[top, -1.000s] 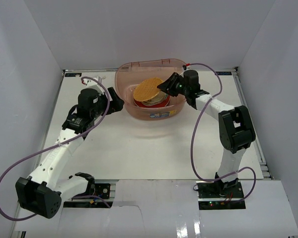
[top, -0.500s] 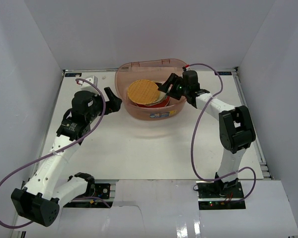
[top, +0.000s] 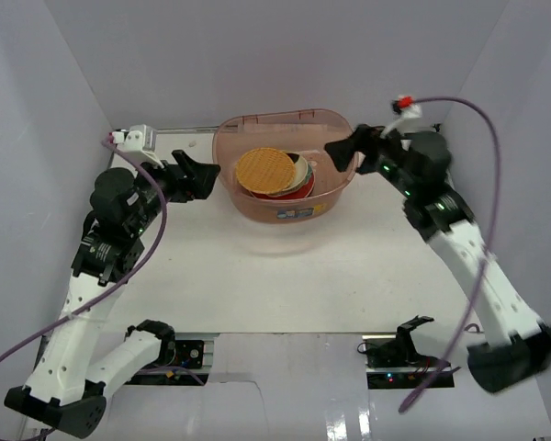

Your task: Place the plates into the plastic bin on the countertop

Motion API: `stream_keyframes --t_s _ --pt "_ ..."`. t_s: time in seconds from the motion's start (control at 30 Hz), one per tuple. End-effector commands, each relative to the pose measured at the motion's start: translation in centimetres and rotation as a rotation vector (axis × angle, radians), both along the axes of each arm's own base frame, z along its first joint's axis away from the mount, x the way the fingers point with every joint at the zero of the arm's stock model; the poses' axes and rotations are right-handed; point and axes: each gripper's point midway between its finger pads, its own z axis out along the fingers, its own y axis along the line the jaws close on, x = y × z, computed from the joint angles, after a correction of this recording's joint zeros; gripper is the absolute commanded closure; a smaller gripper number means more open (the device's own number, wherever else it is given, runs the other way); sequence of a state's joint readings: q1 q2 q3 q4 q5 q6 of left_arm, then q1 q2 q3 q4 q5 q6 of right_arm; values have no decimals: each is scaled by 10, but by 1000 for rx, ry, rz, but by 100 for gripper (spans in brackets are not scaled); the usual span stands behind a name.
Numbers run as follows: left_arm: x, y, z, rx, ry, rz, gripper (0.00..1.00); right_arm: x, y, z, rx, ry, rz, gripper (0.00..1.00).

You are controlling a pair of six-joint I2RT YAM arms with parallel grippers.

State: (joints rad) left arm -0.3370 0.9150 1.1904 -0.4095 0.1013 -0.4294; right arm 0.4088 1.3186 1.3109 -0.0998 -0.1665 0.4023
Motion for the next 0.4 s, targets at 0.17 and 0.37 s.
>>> stream_keyframes --t_s 0.17,0.37 --pt "-49 24 16 -14 -125 34 2 -148 -155 48 43 -383 -457 10" --pt "-50 24 -11 -21 -70 36 2 -154 -157 -1 71 -329 -464 10"
